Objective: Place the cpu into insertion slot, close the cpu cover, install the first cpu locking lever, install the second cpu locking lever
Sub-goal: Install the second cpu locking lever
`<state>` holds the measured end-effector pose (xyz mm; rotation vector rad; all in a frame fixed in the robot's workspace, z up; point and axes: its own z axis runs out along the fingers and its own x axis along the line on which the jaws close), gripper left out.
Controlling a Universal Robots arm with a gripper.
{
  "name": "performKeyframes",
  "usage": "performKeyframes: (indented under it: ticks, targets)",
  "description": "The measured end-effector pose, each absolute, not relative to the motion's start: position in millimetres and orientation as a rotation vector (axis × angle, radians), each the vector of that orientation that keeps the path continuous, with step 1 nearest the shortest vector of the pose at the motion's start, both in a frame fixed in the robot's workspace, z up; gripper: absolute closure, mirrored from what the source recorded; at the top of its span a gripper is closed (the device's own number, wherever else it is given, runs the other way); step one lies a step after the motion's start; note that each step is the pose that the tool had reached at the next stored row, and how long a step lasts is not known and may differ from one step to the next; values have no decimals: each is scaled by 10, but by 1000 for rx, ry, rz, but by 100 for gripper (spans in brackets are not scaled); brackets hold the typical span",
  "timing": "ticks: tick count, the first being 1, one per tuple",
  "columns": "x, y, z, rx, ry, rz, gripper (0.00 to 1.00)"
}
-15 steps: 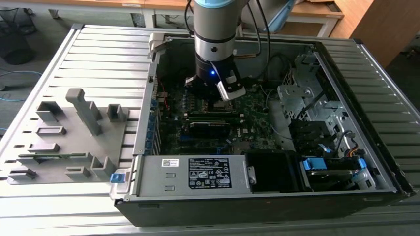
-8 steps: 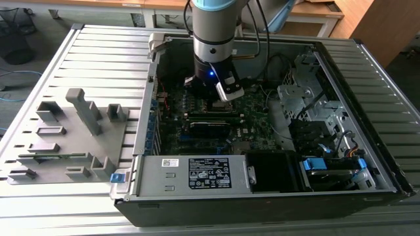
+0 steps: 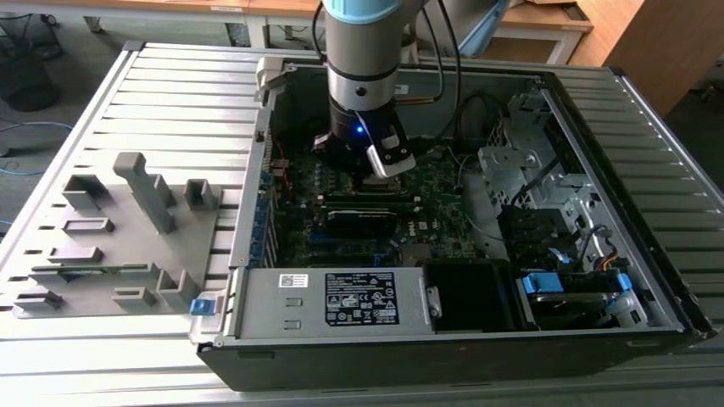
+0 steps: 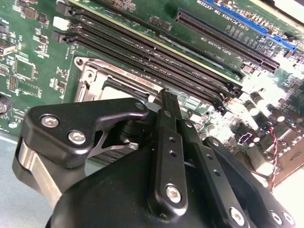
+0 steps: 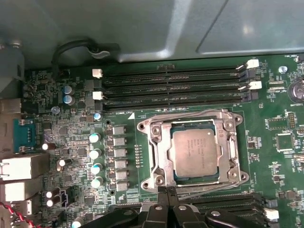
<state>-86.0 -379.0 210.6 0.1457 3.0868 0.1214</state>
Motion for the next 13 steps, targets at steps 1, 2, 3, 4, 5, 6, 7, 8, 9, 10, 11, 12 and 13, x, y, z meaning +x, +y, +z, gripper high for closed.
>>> performKeyframes:
  ticks: [1,2,3,4,5,6,7,8,9,10,11,12,13]
  targets:
    - [-868,-3791,2101,146,3087,123,89]
    - [-876,-3792,2097,146,3087,123,89]
    - [-885,-3794,2094,146,3087,124,89]
    - [-895,-3795,2090,146,3087,124,89]
    - [-902,-3796,2086,146,3087,124,89]
    - [-910,-3798,2081,146,3087,125,89]
    - [-916,-3799,2076,146,3087,125,89]
    - [-920,-3800,2070,146,3087,126,89]
    - [-922,-3800,2066,146,3087,126,89]
    - [-923,-3800,2063,146,3087,127,89]
    - [-923,-3800,2060,146,3087,128,89]
    - [-924,-3800,2059,146,3087,129,89]
    - [-925,-3800,2057,146,3087,132,89]
